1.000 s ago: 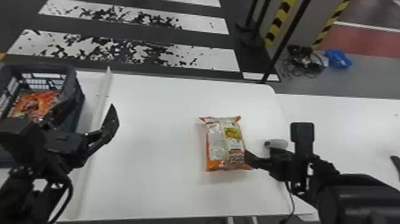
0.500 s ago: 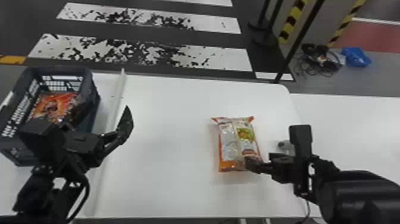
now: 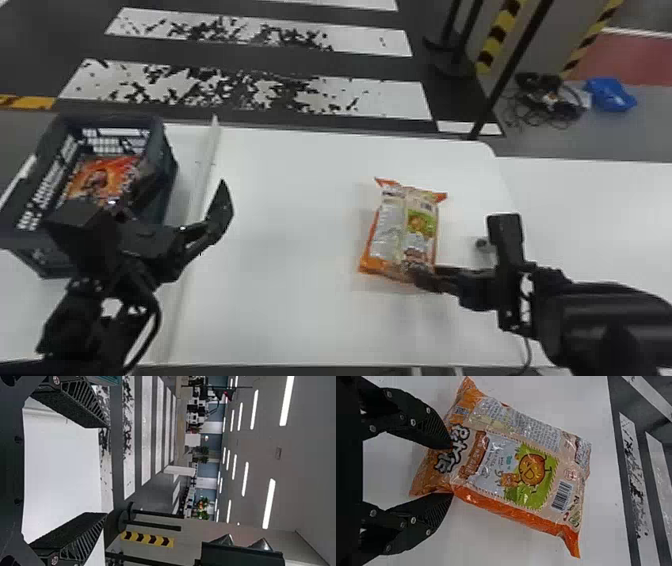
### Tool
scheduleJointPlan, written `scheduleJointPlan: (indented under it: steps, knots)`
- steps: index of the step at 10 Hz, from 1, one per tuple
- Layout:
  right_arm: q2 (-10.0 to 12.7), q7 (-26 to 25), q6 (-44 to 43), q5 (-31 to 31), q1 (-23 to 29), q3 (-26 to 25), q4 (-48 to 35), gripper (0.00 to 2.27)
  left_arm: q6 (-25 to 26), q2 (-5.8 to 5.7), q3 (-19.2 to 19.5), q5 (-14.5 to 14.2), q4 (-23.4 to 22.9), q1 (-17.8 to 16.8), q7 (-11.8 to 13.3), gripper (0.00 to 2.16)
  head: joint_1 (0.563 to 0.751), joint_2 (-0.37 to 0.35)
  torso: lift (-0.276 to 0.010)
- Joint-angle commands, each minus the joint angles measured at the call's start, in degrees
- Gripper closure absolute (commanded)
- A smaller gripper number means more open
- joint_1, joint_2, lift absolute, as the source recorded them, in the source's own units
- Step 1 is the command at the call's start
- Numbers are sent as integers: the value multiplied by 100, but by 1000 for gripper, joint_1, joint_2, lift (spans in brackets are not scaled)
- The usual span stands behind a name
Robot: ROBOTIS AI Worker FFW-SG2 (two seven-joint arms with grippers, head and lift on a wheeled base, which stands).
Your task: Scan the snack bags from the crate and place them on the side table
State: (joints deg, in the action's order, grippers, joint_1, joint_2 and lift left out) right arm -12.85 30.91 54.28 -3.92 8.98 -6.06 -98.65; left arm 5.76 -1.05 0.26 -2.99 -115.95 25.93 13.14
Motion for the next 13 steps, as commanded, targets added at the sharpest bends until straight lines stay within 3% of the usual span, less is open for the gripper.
scheduleJointPlan:
  steps: [1, 5, 8, 10, 13]
  knots:
    - [-16, 29, 17, 75, -19, 0, 57, 2260, 0, 0, 0, 0, 2, 0, 4, 83, 695, -106, -50]
    - [-24, 38, -123, 66, 43, -18, -5, 2260, -17, 9, 0, 0, 2, 9, 13, 83, 695, -115, -50]
    - [11, -15, -158, -74, 297, -255, -664, 2256, -35, 9, 9, 0, -6, 35, 13, 83, 695, -115, -50]
    - [90, -164, -123, -250, 368, -616, -1068, 2260, -53, 9, 9, 0, -15, 44, 13, 83, 695, -119, -50]
    - [125, -551, -158, -988, 341, -1653, -1165, 2256, -70, 9, 9, 0, -50, 70, 13, 83, 695, -164, -50]
